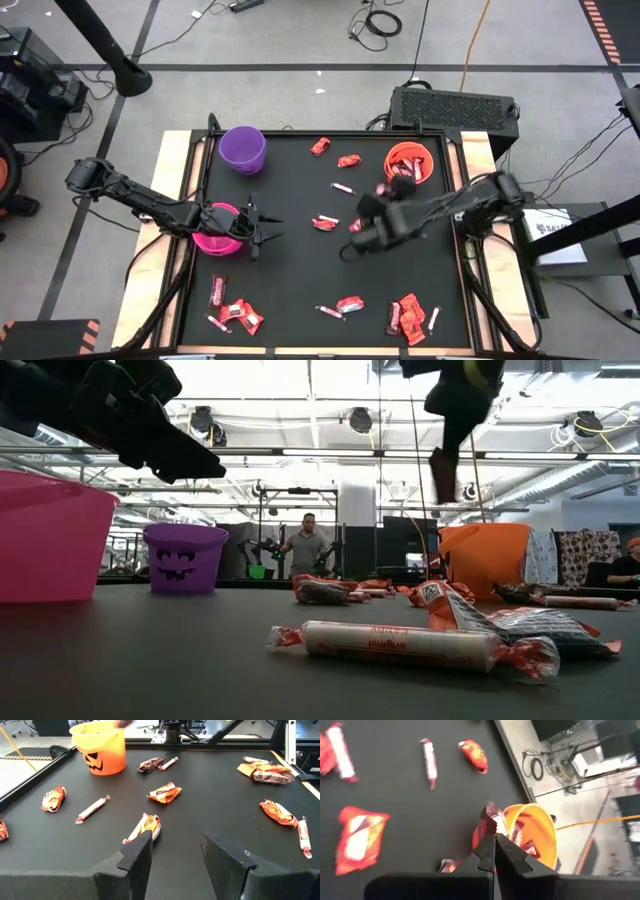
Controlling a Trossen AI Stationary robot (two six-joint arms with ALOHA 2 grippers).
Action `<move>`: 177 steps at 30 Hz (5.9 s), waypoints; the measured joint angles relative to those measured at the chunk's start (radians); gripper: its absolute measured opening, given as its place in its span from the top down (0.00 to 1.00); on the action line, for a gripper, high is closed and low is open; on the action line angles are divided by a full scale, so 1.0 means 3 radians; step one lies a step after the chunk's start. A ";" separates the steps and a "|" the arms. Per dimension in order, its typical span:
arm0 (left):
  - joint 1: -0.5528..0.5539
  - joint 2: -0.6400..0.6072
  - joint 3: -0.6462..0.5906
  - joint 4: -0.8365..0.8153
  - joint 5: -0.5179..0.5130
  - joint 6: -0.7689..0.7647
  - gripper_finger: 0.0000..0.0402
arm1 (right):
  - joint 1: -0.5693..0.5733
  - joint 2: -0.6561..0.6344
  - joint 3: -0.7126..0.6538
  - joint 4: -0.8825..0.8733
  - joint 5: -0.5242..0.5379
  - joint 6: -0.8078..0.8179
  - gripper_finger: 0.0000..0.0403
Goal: Sort candy by brand, put in halloween buckets
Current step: Put the brown candy into the orange bucket
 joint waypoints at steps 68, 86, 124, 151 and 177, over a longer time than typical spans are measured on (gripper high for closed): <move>0.0003 0.0001 0.0036 0.0257 0.0250 0.0352 0.56 | 0.0917 -0.0872 -0.1380 0.2516 -0.2887 0.0963 0.56; 0.0003 0.0000 0.0038 0.0254 0.0251 0.0345 0.56 | 0.1556 -0.0871 -0.2266 0.3288 -0.2853 0.1817 0.56; 0.0000 0.0000 0.0038 0.0251 0.0252 0.0284 0.56 | 0.1687 -0.0234 -0.2257 0.3739 -0.2822 0.1413 0.58; 0.0000 0.0000 0.0038 0.0257 0.0252 0.0310 0.56 | 0.0982 -0.0774 -0.1428 0.2138 -0.1410 -0.0175 1.00; 0.0000 0.0000 0.0038 0.0211 0.0251 0.0349 0.56 | -0.1897 -0.0984 -0.1083 0.0549 0.0136 -0.1045 0.91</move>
